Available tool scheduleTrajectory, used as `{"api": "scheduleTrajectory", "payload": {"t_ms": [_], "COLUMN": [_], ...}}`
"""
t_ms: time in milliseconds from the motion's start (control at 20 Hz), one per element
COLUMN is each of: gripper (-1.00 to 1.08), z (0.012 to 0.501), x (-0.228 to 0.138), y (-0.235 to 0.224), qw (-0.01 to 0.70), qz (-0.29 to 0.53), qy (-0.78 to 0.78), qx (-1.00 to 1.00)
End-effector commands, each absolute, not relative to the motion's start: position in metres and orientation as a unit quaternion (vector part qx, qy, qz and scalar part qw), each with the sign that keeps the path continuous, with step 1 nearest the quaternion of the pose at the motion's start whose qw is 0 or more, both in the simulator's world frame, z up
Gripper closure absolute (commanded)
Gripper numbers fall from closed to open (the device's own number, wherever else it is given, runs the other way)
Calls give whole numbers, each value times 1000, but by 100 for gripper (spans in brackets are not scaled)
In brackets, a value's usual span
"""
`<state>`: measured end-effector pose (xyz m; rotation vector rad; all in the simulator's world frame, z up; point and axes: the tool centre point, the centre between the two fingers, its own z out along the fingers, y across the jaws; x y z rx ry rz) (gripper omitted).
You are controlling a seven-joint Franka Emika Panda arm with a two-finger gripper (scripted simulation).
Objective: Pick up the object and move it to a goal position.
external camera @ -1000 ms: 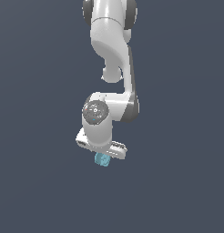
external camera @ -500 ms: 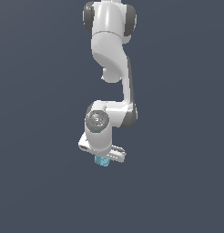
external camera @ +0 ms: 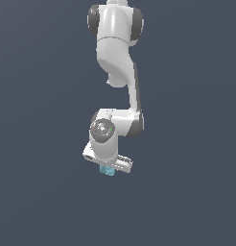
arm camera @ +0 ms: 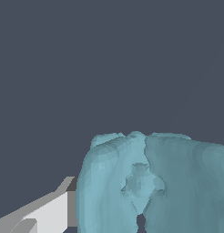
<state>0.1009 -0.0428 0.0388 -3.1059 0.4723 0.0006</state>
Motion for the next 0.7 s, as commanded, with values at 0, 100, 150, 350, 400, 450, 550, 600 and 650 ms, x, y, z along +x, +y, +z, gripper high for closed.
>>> {"api": "scheduleTrajectory", "payload": {"t_ms": [0, 100, 150, 350, 400, 450, 550, 600, 650], "gripper": [108, 108, 108, 108, 108, 108, 108, 108, 108], "z": [39, 39, 39, 39, 40, 40, 42, 43, 45], "x": [101, 101, 101, 101, 101, 100, 99, 98, 96], "y": [-43, -43, -43, -43, -42, -42, -40, -39, -37], "qw": [0, 0, 0, 0, 0, 0, 0, 0, 0], "qz": [0, 0, 0, 0, 0, 0, 0, 0, 0], "qy": [150, 150, 150, 150, 150, 150, 150, 150, 150], "qx": [-989, -989, -989, -989, -989, -989, -989, -989, -989]}}
